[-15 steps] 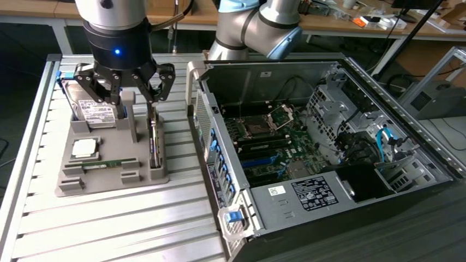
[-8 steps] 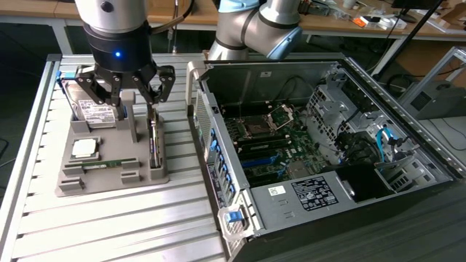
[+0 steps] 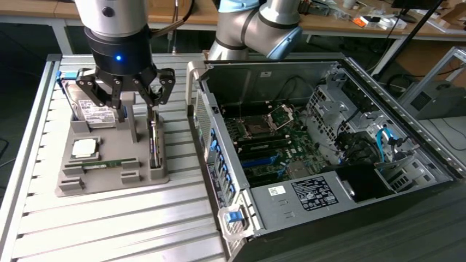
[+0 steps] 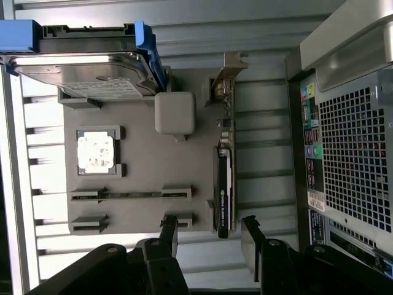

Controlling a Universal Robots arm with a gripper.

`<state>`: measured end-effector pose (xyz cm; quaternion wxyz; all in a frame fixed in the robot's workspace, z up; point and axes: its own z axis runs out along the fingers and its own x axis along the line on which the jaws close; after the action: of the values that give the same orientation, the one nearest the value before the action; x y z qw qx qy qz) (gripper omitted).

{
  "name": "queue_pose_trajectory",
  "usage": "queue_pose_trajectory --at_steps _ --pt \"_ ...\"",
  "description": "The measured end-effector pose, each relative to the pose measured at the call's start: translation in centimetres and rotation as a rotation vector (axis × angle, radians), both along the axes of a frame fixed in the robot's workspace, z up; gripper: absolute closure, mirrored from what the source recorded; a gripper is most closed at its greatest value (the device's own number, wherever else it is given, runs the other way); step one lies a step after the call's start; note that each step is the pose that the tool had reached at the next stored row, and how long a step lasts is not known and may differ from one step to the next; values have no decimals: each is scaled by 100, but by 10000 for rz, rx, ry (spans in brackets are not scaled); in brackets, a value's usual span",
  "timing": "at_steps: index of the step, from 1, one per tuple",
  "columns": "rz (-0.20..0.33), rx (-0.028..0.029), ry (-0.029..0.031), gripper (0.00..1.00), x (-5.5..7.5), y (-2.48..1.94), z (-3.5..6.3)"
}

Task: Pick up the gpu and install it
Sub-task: 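Pick up the gpu and move the gpu toward the slot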

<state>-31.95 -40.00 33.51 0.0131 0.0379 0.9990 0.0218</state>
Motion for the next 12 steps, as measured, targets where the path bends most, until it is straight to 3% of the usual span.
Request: queue_pose_trajectory --at_steps 12 --pt "1 0 0 46 0 0 -48"
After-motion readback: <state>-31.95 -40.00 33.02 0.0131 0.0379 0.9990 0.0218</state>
